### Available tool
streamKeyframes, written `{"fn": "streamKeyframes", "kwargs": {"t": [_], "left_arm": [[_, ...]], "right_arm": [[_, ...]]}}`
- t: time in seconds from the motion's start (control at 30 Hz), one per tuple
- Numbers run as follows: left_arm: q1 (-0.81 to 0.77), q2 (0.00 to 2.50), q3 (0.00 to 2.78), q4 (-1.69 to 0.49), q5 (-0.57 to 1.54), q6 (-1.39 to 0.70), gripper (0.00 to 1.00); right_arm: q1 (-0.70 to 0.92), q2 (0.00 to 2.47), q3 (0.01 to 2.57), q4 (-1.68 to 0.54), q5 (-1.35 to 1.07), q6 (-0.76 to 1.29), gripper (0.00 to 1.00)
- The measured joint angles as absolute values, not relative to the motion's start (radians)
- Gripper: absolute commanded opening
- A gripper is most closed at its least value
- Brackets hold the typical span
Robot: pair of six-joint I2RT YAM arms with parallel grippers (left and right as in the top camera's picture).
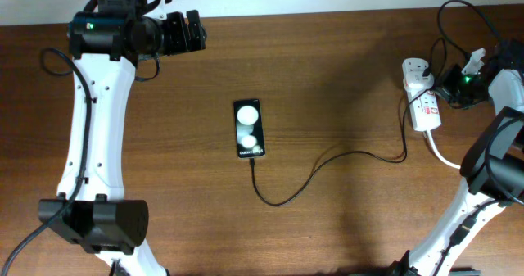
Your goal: Plug charger to phone and switch on socket
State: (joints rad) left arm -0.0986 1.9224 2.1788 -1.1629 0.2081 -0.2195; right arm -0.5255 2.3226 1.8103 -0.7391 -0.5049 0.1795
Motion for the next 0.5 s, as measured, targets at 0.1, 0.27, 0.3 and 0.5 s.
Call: {"fn": "streamKeyframes", "kwargs": {"t": [0.1,0.27,0.3,0.5], "left_arm": [[-0.099,1.922,2.179,-1.163,0.208,-0.220,0.99],[-0.099,1.922,2.179,-1.163,0.208,-0.220,0.99],[-0.099,1.922,2.179,-1.163,0.208,-0.220,0.99],[-0.099,1.922,2.179,-1.163,0.208,-0.220,0.99]], "right_arm": [[-0.522,2.320,1.820,-0.778,-0.493,0.186,0.04],[-0.514,2.310,1.819,-0.800,-0.472,0.252,0.04],[-0.513,2.308,1.817,-0.803,-0.469,0.263,0.04],[-0.507,2.304,1.814,-0.823,-0.463,0.323,0.04]]}}
